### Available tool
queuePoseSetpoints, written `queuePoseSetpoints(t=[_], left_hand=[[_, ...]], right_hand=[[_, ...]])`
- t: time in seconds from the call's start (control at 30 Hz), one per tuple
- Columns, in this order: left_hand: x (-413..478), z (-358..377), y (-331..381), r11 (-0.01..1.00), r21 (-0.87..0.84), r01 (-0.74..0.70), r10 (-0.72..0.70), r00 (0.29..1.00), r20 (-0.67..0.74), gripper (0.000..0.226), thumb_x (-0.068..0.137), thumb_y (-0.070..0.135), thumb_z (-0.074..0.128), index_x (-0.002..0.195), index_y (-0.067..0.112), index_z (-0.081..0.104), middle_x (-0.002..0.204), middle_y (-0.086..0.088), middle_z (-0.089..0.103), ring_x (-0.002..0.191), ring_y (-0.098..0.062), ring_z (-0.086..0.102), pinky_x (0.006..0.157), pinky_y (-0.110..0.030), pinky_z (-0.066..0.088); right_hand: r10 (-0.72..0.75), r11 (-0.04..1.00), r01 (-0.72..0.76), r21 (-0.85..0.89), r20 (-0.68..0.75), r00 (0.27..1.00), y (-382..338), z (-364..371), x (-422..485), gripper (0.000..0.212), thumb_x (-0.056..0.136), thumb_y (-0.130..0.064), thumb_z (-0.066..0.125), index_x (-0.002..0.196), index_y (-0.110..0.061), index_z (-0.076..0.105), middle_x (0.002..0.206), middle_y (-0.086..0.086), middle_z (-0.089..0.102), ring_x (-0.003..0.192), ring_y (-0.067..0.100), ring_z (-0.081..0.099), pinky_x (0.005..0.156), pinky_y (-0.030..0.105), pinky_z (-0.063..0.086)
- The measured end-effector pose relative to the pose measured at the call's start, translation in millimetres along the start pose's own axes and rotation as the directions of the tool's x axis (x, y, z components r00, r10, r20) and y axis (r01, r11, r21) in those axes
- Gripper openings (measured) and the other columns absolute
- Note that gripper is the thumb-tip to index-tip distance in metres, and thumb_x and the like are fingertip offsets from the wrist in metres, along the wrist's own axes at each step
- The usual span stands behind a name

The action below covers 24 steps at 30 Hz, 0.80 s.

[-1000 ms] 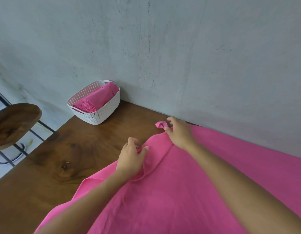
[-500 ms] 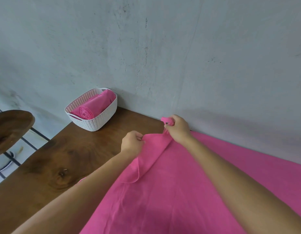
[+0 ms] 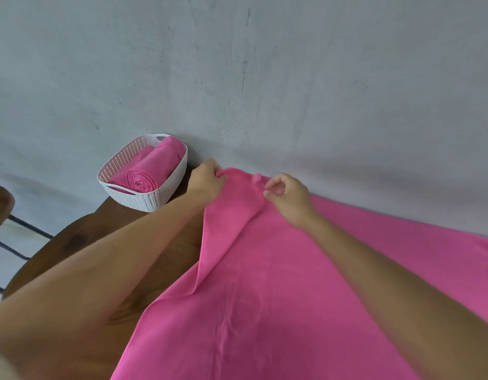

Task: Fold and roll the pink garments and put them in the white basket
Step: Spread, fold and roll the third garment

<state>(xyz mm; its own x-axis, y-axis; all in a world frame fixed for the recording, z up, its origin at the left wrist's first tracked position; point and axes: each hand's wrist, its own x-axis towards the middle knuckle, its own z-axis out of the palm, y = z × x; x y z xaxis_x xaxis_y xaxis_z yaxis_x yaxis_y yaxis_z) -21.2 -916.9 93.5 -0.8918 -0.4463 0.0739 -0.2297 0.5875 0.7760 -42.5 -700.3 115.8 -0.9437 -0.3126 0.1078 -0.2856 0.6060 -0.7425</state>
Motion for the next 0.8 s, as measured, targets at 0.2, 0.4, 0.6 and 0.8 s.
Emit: queuePoseSetpoints(t=[0.2,0.4,0.6,0.8], left_hand=[[38,-1,-8,0.98,0.16,-0.118,0.114,0.993,0.036,0.006,0.093,0.013,0.058,0.096,0.01,0.054,0.092,-0.014,0.067,0.085,-0.035,0.061,0.07,-0.039,0.047],[46,9,-23,0.935,0.277,-0.223,0.21,0.975,0.076,0.021,0.09,0.0,0.053,0.11,0.005,0.052,0.107,-0.02,0.06,0.094,-0.042,0.058,0.076,-0.048,0.048],[22,28,-47,0.775,0.451,-0.442,0.417,0.895,0.16,0.034,0.088,0.012,0.065,0.121,0.01,0.056,0.122,-0.014,0.053,0.11,-0.037,0.048,0.089,-0.045,0.039],[15,53,-80,0.77,0.5,-0.397,0.231,0.903,0.361,0.062,0.101,0.057,0.038,0.149,0.017,0.04,0.153,-0.013,0.038,0.144,-0.036,0.03,0.116,-0.052,0.027]], right_hand=[[-0.055,0.981,0.091,-0.171,0.203,0.978,0,31,-41,0.019,0.094,-0.024,0.067,0.112,-0.022,0.066,0.118,-0.006,0.056,0.113,0.012,0.053,0.1,0.03,0.042],[0.01,0.929,0.09,-0.36,0.268,0.963,21,31,-98,0.022,0.099,-0.031,0.059,0.12,-0.024,0.061,0.125,-0.008,0.055,0.123,0.009,0.046,0.108,0.03,0.038],[0.138,0.897,-0.065,-0.436,0.136,0.981,45,19,-140,0.024,0.099,-0.029,0.059,0.122,-0.024,0.06,0.125,-0.009,0.055,0.123,0.009,0.047,0.105,0.027,0.04],[0.208,0.856,-0.17,-0.488,0.024,0.978,59,22,-171,0.046,0.101,-0.034,0.055,0.146,-0.026,0.045,0.148,-0.007,0.041,0.143,0.011,0.028,0.121,0.034,0.027]])
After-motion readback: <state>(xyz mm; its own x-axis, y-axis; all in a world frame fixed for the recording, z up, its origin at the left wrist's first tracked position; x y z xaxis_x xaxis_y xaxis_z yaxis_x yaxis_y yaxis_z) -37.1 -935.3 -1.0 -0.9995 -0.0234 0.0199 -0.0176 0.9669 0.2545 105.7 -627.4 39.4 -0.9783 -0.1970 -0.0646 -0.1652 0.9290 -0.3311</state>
